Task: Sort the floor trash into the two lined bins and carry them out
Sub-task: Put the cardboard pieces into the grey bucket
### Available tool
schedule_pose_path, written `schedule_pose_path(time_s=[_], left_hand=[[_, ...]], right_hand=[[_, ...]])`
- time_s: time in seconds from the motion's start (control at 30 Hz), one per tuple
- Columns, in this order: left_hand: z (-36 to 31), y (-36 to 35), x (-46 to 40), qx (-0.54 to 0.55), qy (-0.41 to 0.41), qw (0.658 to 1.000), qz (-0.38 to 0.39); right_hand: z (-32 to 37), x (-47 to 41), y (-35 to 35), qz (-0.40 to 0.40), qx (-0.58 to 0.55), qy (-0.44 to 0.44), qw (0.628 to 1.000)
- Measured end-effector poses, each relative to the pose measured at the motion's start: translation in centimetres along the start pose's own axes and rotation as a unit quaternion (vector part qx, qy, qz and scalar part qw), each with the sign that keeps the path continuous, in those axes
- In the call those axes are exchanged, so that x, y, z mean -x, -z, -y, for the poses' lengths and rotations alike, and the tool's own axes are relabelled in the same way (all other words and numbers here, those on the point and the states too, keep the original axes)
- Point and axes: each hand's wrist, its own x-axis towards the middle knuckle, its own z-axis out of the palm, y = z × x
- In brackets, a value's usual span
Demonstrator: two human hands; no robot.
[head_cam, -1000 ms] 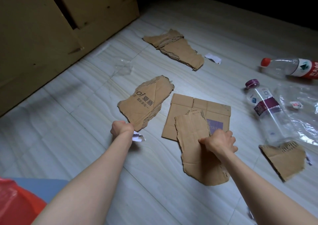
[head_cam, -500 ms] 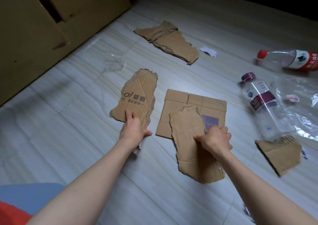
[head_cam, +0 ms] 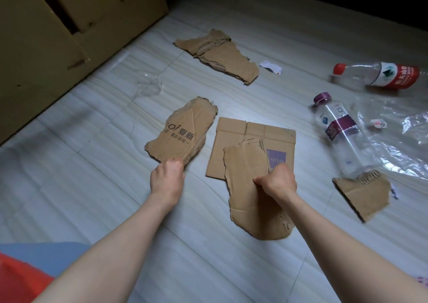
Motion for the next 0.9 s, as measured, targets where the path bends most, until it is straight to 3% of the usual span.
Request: schedule_pose_path(time_s=[0.13,0.27,0.37,0.5,0.63,0.77,0.9], left_hand=[[0.6,1.5,1.1,0.039,0.005,0.997,-0.063],[0.5,4.3,2.9,0.060,-0.011,0.993,-0.103],[0.3,7.2,4.4,0.158,-0.010,0.975,-0.153],[1.5,12.8,7.7,0.367,0.080,0.913,-0.156],[6.0,19.5,12.7,0.521,0.109,0.832,-0.158],[11.7,26.0,18.5,0.611,0.107,0.759,-0.198],[18.5,29.5,23.4,0.636,0.116,0.724,-0.239]], right_hand=[[-0.4,2.6,0.9,0.042,-0.104,0.043,0.993],[-0.1,6.1,2.6,0.021,-0.187,0.080,0.979],[0.5,9.5,4.3,0.009,-0.272,0.082,0.959],[0.6,15.2,7.0,0.026,-0.329,0.108,0.938],[1.8,22.5,11.1,0.029,-0.346,0.166,0.923],[4.0,30.7,13.5,0.061,-0.384,0.219,0.895],[5.4,38.3,12.9,0.125,-0.405,0.257,0.869]])
